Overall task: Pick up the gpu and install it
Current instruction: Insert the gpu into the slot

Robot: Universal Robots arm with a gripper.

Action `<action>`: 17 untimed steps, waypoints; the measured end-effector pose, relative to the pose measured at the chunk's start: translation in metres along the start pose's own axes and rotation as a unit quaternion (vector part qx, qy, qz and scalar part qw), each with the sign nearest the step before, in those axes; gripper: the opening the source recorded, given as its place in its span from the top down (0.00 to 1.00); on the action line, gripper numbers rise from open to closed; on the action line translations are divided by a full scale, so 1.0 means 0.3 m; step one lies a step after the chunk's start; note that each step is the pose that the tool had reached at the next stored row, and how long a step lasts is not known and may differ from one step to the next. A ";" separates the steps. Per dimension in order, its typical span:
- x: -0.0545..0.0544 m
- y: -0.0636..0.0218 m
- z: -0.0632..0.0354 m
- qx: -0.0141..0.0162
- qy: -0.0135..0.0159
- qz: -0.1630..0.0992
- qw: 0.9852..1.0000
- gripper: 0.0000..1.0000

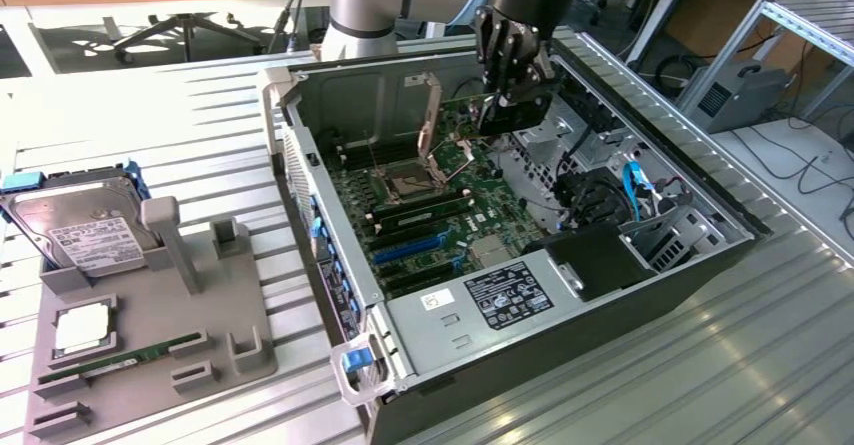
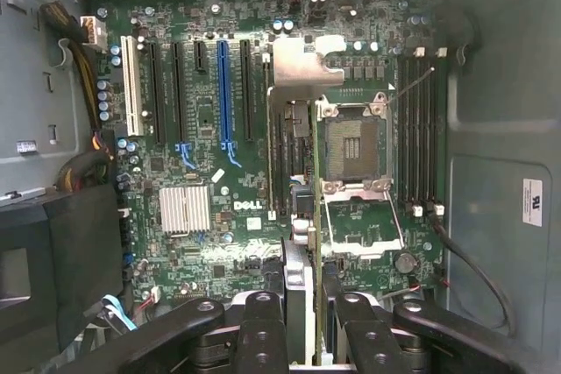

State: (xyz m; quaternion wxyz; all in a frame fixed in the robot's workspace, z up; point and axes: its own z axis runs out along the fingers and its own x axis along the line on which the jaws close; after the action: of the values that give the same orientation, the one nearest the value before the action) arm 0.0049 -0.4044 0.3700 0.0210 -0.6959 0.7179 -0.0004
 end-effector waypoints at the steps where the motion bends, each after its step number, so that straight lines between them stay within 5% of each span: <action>1: 0.000 0.000 0.000 0.000 0.000 -0.002 1.000 0.73; 17: 0.000 0.000 0.001 -0.001 -0.001 -0.028 1.000 0.73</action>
State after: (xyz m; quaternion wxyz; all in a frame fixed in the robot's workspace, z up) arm 0.0049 -0.4044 0.3698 0.0210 -0.7159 0.6979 0.0002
